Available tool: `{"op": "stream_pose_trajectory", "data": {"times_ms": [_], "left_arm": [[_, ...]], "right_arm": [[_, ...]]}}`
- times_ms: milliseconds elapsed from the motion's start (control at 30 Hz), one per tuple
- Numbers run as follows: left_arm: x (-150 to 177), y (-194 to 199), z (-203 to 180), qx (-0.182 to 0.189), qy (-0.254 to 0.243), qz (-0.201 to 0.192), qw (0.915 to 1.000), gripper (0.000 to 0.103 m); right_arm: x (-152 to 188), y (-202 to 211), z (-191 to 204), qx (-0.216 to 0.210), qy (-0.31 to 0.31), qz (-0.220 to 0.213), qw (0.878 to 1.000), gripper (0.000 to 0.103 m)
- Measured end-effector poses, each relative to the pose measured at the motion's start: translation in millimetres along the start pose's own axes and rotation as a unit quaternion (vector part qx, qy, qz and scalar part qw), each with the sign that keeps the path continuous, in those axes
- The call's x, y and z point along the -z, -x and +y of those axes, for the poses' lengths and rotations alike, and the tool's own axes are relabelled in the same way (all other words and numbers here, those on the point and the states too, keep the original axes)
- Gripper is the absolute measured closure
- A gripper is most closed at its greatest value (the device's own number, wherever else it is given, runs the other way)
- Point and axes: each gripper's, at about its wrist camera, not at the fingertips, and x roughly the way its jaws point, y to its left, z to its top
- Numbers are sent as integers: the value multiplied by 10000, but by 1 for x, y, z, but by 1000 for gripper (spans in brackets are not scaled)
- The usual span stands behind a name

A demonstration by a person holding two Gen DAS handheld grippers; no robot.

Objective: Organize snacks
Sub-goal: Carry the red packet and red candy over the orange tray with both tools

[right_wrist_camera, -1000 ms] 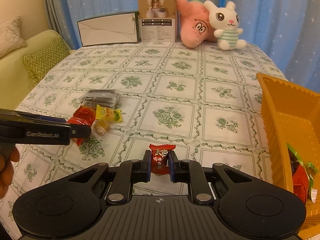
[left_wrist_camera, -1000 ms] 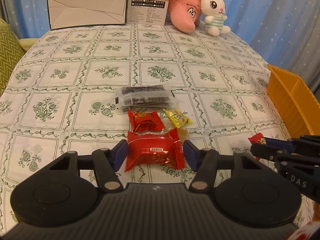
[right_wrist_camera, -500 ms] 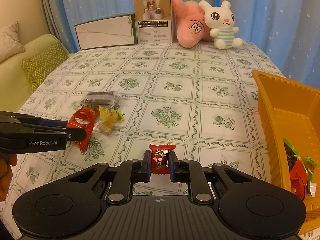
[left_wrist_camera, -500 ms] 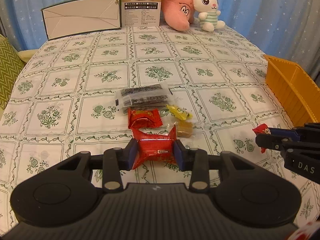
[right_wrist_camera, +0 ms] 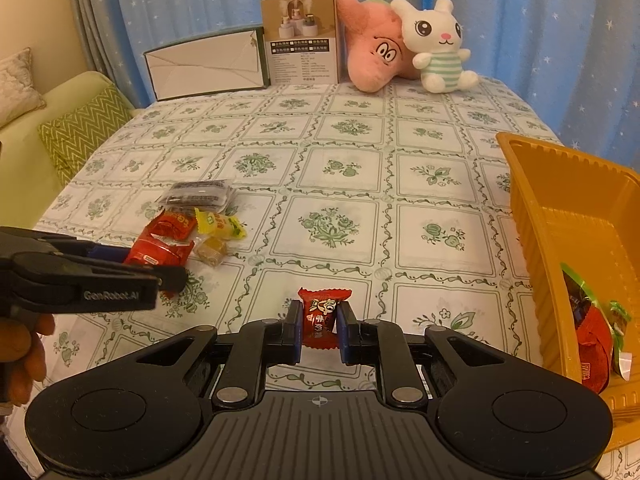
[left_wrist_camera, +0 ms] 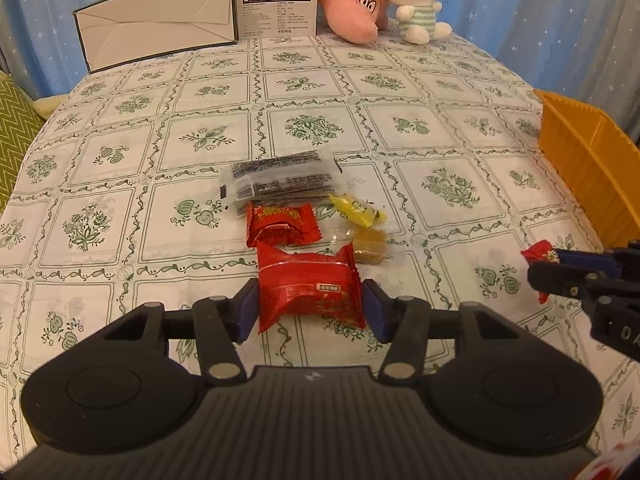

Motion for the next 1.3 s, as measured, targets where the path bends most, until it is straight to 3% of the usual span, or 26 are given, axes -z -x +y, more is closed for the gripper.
{"op": "stream_pose_trajectory", "data": {"times_ms": [200,600,1300], "left_arm": [[4,8,0,-103,24,-147,9998,62],[15,60,-6,-131,229,-462,9986,63],[20,146,-76,341,110,-866,9956,63]], "right_arm": [[0,2,-3,12,-42,-12,10000,85],[0,24,4,-30,-49,-147,9999,85],[17,125,-25,376,-506,-480,9969,85]]}}
